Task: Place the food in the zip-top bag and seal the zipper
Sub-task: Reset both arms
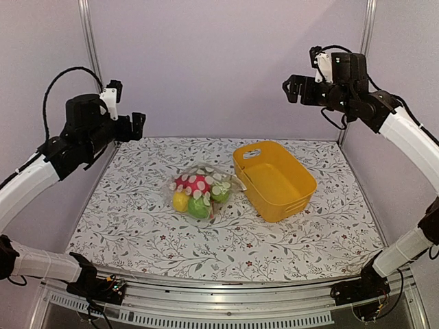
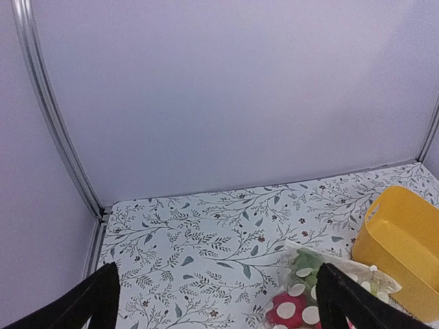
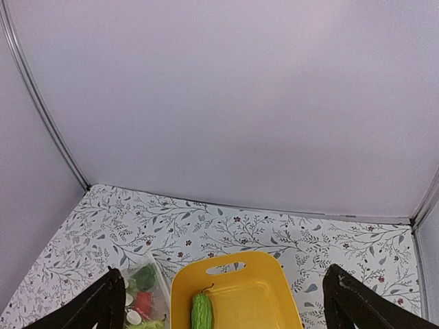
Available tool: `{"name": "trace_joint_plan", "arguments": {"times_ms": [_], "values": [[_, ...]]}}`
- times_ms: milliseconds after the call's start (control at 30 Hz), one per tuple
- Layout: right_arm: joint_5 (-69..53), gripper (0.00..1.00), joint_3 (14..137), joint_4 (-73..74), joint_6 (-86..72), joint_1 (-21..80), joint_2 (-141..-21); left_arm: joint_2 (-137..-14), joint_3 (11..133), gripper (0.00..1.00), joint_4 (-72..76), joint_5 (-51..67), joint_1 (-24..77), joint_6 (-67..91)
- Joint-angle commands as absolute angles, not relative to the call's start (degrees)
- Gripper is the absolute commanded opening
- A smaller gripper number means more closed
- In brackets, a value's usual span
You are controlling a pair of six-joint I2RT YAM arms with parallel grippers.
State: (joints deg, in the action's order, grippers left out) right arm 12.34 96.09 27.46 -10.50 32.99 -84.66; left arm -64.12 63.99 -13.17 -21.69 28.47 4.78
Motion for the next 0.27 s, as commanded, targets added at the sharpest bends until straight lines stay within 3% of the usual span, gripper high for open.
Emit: {"name": "trace_joint_plan", "arguments": {"times_ms": [0, 233], "values": [[17.9, 0.99, 94.8, 21.9, -11.9, 33.2, -82.9, -63.2, 66.9, 1.0, -13.4, -21.8, 27.5, 5.4], [16.1, 0.99, 93.7, 21.7, -11.1, 33.2, -82.5, -63.5, 66.7, 1.0, -11.9, -21.9, 27.6, 4.3]]}}
